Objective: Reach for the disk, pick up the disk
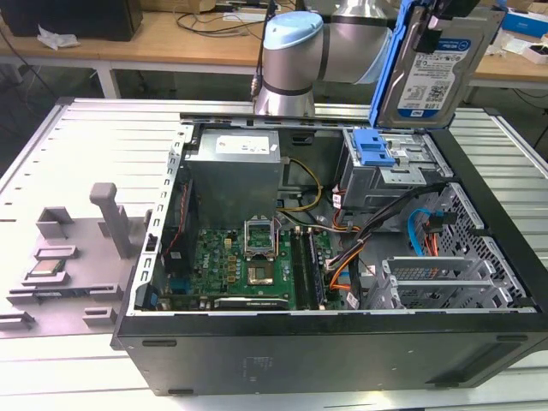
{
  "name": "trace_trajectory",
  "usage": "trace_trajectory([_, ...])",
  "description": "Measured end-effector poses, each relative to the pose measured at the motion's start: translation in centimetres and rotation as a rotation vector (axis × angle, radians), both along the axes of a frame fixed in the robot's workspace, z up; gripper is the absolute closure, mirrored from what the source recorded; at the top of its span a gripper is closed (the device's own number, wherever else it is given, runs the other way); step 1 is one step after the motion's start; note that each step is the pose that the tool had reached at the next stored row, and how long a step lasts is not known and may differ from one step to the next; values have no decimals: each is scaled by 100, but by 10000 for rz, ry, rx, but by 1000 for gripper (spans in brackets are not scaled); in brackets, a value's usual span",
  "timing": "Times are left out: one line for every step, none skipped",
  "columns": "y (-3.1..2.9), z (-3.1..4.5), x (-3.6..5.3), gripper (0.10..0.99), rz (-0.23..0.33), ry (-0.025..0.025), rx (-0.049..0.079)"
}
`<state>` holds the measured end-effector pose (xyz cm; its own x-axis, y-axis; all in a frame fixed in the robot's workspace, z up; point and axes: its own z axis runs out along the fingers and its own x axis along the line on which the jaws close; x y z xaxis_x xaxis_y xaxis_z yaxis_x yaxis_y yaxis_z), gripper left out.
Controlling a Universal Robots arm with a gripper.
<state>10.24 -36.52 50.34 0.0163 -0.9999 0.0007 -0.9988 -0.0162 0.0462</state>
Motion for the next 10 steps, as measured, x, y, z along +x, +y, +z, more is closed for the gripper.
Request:
trace_trajectory([0,0,0,722,-1,0,0])
trace_trajectory([0,1,1,722,0,0,-1])
trace_trajectory([0,0,1,722,0,0,0])
trace_trajectory([0,0,2,722,0,-1,0])
trace_trajectory([0,0,2,722,0,0,0])
trace_trajectory([-1,0,2,722,0,0,1])
trace_trajectory([-7,1,2,722,0,0,-1])
trace_trajectory([-14,1,2,722,1,0,-2])
trace_trajectory([-26,0,2,722,1,0,0])
trace_trajectory([-40,0,2,722,1,0,-1])
